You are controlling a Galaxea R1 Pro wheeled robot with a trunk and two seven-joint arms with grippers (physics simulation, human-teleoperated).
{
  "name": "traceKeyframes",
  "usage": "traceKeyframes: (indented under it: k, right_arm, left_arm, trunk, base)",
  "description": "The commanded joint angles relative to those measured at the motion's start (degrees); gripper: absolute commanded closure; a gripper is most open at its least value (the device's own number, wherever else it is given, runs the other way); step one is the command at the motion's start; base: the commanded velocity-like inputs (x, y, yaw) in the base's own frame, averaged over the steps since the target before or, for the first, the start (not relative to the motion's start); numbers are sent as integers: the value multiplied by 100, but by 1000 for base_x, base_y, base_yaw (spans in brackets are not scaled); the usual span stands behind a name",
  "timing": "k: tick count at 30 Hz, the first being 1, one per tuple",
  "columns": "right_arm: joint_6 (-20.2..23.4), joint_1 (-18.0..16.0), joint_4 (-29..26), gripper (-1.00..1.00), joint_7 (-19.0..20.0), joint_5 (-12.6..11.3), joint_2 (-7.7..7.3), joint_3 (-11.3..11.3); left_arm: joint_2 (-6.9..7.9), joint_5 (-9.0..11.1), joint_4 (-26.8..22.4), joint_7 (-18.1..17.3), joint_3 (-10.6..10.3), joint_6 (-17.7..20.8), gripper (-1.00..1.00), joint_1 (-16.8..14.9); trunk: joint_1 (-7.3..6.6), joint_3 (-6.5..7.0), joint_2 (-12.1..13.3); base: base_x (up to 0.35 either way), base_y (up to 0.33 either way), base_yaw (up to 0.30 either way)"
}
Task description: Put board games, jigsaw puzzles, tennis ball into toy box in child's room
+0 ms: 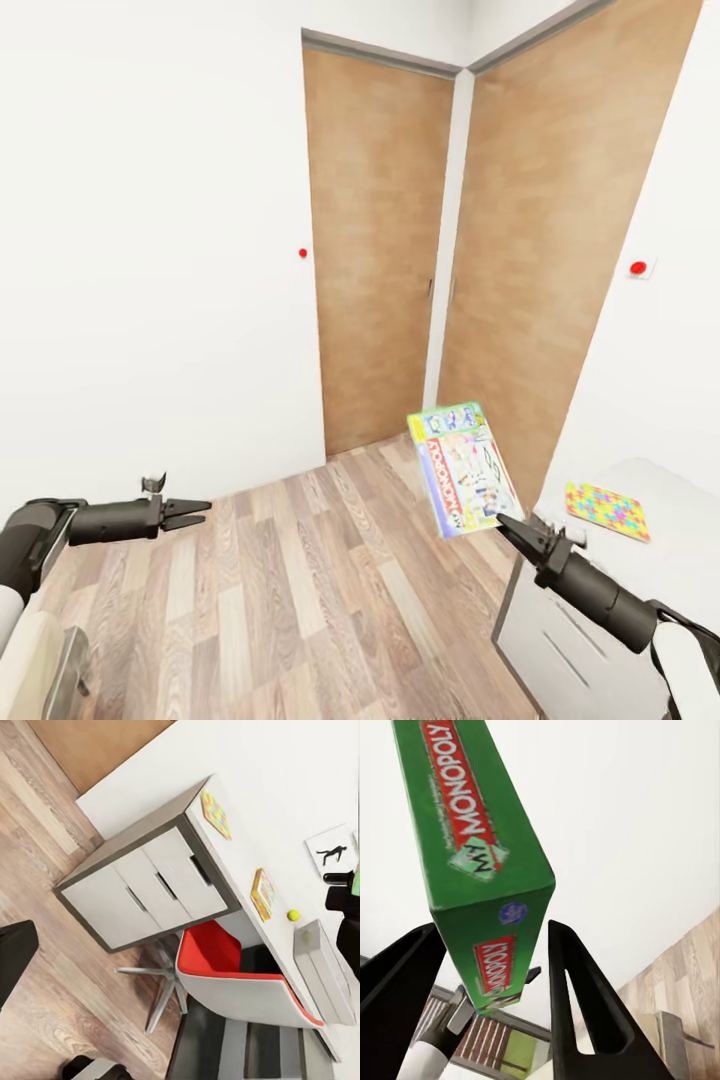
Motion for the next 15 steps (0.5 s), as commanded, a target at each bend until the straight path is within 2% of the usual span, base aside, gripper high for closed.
traceKeyframes:
  k: [1, 4, 6, 9, 12, 15]
  right_arm:
    - [78, 31, -72, 100, 30, 0, 1, -75]
    - [159, 74, -152, 100, 30, 2, 1, -160]
    - [184, 86, -175, 100, 30, 3, 5, -186]
    - [194, 92, -178, 100, 35, 7, 7, -204]
    - [193, 94, -175, 100, 38, 11, 7, -212]
    - [196, 94, -156, 100, 40, 12, 1, -296]
  left_arm:
    - [3, -48, -44, -46, 35, 76, -100, -3]
    - [54, 27, -264, -46, 62, 333, -100, -3]
    - [207, 284, -743, -46, 46, 686, -100, 6]
    - [361, 744, -1113, -46, -11, 884, -100, 184]
    - [431, 903, -1244, -46, -24, 931, -100, 270]
    - [456, 968, -1302, -46, -41, 951, -100, 306]
  trunk:
    - [4, -14, -11]
    - [4, -23, -11]
    - [4, -28, -11]
    - [4, -36, -11]
    - [4, -45, -11]
    - [4, -54, -11]
  base:
    - [0, 0, -262]
    - [0, 0, -262]
    - [0, 0, -262]
    - [0, 0, -263]
    - [0, 0, -263]
    - [0, 0, -262]
